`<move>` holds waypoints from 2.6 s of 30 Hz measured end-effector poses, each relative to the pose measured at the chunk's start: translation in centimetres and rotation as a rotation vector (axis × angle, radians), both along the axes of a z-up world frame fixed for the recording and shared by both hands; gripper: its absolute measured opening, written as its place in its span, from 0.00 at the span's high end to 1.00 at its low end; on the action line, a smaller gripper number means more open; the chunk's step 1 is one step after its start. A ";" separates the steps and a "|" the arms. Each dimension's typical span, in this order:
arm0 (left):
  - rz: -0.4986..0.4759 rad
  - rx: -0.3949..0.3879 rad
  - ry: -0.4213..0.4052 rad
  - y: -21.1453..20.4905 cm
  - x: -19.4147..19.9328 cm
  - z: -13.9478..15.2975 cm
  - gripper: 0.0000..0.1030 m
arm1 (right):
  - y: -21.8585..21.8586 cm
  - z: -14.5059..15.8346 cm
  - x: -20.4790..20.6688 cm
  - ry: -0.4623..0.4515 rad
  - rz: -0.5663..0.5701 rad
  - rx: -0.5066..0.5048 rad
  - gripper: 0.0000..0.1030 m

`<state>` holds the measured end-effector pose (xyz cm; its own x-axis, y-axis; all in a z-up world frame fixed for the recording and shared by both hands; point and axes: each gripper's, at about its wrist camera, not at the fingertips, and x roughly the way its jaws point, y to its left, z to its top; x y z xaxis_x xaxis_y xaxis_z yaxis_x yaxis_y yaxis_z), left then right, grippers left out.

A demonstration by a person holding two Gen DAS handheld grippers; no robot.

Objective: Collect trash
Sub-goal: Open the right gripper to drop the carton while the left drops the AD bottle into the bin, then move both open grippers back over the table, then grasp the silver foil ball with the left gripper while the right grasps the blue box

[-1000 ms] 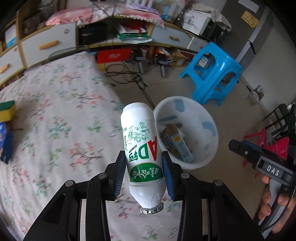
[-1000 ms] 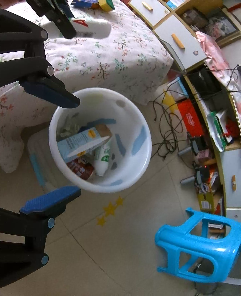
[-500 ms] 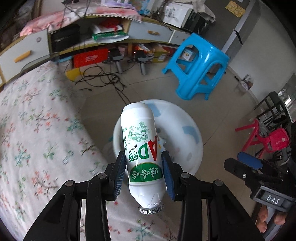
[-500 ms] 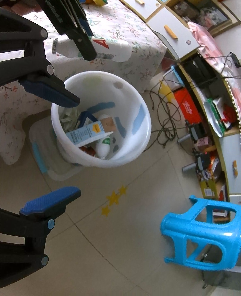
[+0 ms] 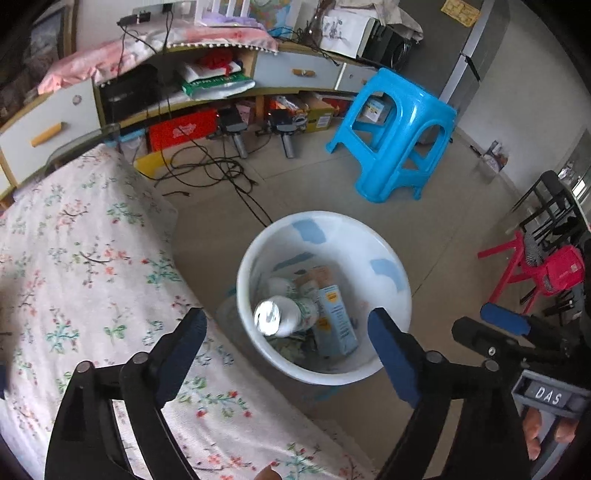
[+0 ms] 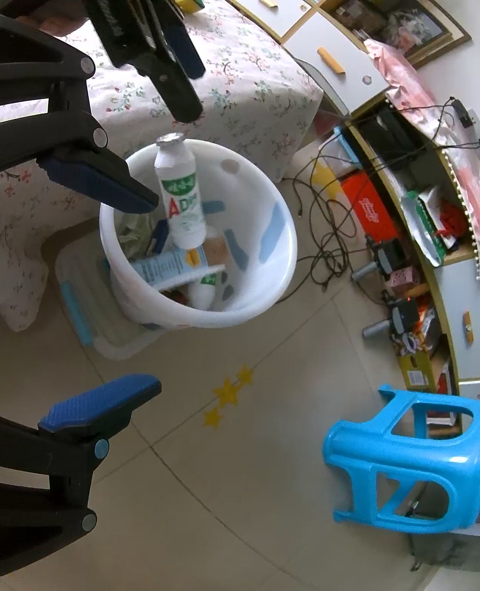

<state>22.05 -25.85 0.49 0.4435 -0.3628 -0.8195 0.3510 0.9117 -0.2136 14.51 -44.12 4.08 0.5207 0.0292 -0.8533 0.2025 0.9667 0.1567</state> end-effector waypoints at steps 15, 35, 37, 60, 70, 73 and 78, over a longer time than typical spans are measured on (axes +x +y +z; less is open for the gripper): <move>0.101 0.045 -0.050 6.3 -2.3 1.5 0.00 | 2.2 0.3 -0.4 -0.011 0.030 -0.017 0.25; 0.218 0.072 -0.051 17.6 -9.2 2.5 0.00 | 11.8 0.1 -1.3 -0.046 0.228 -0.088 0.01; 0.239 0.071 -0.051 19.0 -9.8 2.6 0.00 | 13.0 -0.2 -1.3 -0.047 0.252 -0.105 0.01; 0.445 0.160 -0.022 35.0 -17.2 -0.2 0.00 | 26.4 -3.5 -1.6 -0.041 0.538 -0.167 0.01; 0.496 0.126 0.099 38.5 -18.9 -3.6 0.00 | 31.3 -5.8 -2.2 0.006 0.657 -0.199 0.01; 0.530 0.083 0.129 39.3 -19.1 -4.3 0.00 | 32.3 -6.1 -2.3 0.010 0.675 -0.208 0.01; 0.532 0.036 0.121 39.8 -18.9 -4.8 0.13 | 33.6 -6.4 -2.3 0.010 0.691 -0.206 0.01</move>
<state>3.11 13.99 -4.26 0.4600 -0.0844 -0.8839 -0.1858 0.9643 -0.1887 12.23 -10.55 -2.30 0.4333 0.1864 -0.8817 -0.4651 0.8843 -0.0416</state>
